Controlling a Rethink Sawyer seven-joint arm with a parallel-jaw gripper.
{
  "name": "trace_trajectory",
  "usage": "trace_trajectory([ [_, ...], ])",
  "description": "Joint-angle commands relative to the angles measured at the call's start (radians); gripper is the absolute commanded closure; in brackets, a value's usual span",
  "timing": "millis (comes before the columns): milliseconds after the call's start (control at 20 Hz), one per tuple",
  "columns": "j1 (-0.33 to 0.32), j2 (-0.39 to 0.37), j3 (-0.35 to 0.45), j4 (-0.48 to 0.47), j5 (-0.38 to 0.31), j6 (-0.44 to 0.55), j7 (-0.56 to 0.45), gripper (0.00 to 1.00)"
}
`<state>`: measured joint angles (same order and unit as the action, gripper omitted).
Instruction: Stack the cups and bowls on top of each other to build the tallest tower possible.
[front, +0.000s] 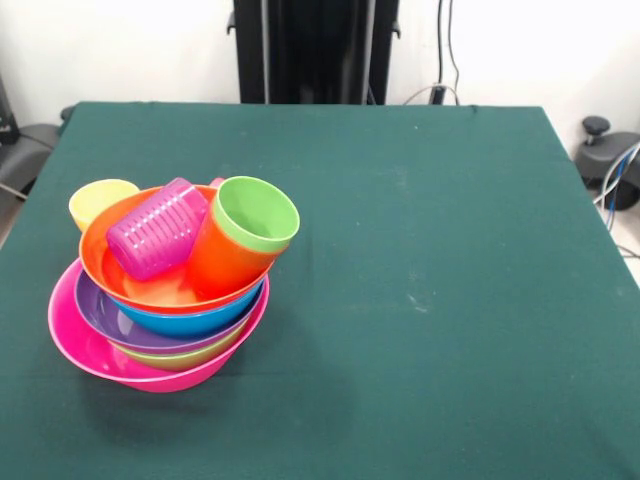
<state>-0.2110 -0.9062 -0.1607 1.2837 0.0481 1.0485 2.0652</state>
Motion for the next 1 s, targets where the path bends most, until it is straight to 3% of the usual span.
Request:
trace_trajectory([
  [50, -0.054, 0.001, 0.085, 0.286, -0.022, -0.113, -0.126, 0.0],
  [250, -0.105, 0.007, 0.12, 0.365, -0.038, -0.24, -0.178, 0.0],
  [500, -0.178, 0.007, 0.17, 0.429, -0.065, -0.33, -0.233, 0.0],
  [1000, -0.275, 0.068, 0.26, 0.487, -0.168, -0.505, -0.203, 0.0],
])
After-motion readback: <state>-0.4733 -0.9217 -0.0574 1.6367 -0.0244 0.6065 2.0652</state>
